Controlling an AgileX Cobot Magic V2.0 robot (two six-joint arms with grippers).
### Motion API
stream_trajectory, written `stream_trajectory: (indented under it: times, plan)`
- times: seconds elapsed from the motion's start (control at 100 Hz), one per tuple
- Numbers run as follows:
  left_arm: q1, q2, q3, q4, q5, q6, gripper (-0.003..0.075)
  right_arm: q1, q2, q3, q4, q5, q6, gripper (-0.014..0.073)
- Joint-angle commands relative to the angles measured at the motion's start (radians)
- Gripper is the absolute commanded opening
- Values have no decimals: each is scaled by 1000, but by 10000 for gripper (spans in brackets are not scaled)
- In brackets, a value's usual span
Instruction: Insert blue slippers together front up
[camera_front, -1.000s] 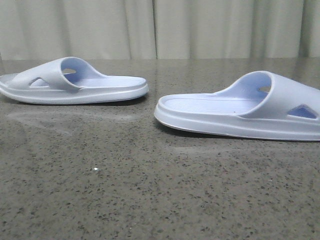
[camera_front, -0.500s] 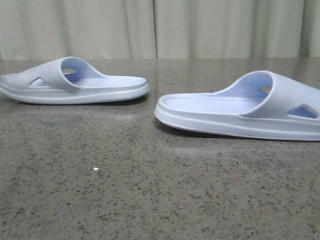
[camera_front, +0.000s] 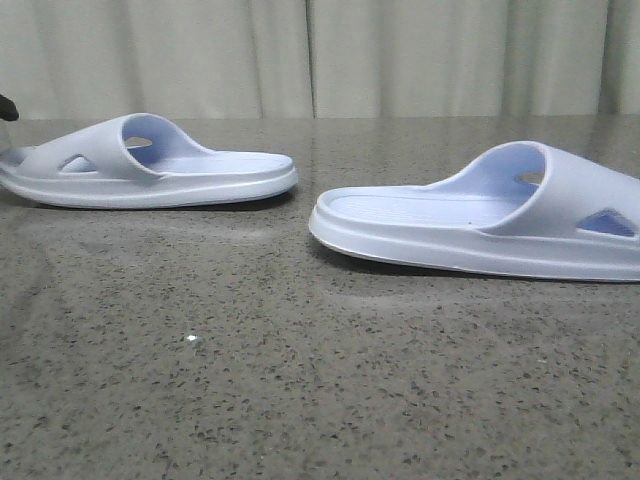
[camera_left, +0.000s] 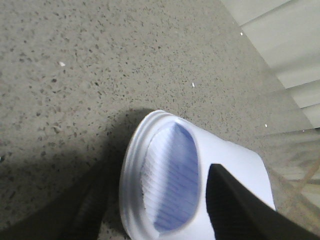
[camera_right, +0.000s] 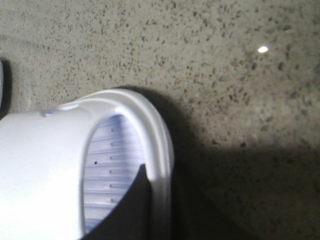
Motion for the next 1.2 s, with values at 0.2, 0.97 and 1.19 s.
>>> stream_trajectory:
  times: [0.2, 0.97, 1.19]
  plan:
    - [-40, 33, -46, -110, 42, 37, 379, -4, -15, -20, 21, -10, -21, -104]
    - [39, -68, -64, -34, 168, 36, 15, -4, -15, -20, 131, 72, -77, -104]
    - [133, -211, -64, 8, 219, -13, 15, -4, -42, -20, 323, 182, -157, -104]
